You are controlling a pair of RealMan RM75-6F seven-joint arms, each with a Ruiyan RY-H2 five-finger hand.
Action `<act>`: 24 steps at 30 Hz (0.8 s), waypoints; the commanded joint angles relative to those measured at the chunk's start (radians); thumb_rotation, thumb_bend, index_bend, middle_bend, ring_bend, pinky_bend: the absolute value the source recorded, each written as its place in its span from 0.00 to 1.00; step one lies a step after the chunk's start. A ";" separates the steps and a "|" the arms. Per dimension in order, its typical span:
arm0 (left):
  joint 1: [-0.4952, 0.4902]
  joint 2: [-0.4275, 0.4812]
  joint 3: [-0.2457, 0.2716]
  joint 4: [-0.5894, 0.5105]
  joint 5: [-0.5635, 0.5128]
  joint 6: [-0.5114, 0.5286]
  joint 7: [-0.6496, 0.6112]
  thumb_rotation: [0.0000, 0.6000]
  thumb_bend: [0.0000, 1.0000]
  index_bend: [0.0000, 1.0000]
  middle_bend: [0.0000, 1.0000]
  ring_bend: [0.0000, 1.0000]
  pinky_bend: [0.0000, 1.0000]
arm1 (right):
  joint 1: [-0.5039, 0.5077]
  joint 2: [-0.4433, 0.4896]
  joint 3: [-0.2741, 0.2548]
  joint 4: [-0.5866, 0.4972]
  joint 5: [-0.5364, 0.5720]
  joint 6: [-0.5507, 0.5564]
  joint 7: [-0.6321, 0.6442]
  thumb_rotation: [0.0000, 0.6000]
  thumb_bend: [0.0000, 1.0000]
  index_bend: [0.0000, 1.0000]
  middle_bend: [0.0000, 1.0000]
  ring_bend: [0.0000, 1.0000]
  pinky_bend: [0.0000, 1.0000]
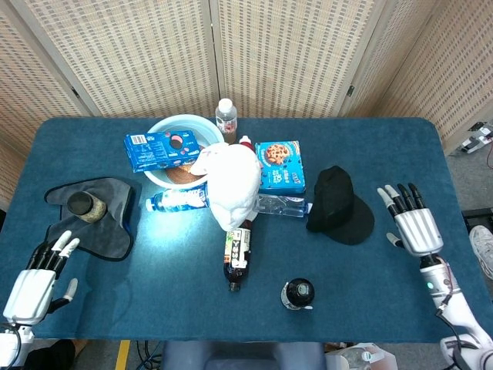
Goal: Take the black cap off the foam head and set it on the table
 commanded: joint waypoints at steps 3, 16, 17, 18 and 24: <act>0.002 0.001 -0.001 0.000 0.000 0.004 -0.001 1.00 0.44 0.00 0.00 0.00 0.00 | -0.056 0.069 -0.012 -0.103 -0.012 0.055 -0.024 1.00 0.00 0.00 0.00 0.00 0.00; 0.006 0.008 -0.003 -0.008 -0.003 0.012 0.005 1.00 0.44 0.00 0.00 0.00 0.00 | -0.180 0.265 -0.088 -0.354 -0.086 0.171 0.093 1.00 0.00 0.21 0.22 0.14 0.17; 0.007 0.009 -0.003 -0.009 -0.002 0.013 0.006 1.00 0.44 0.00 0.00 0.00 0.00 | -0.194 0.280 -0.094 -0.378 -0.088 0.182 0.095 1.00 0.00 0.21 0.22 0.14 0.17; 0.007 0.009 -0.003 -0.009 -0.001 0.014 0.007 1.00 0.44 0.00 0.00 0.00 0.00 | -0.204 0.289 -0.097 -0.394 -0.091 0.193 0.099 1.00 0.00 0.21 0.22 0.14 0.17; 0.007 0.010 -0.004 -0.017 0.003 0.019 0.017 1.00 0.44 0.00 0.00 0.00 0.00 | -0.257 0.329 -0.111 -0.457 -0.113 0.247 0.108 1.00 0.00 0.21 0.22 0.14 0.17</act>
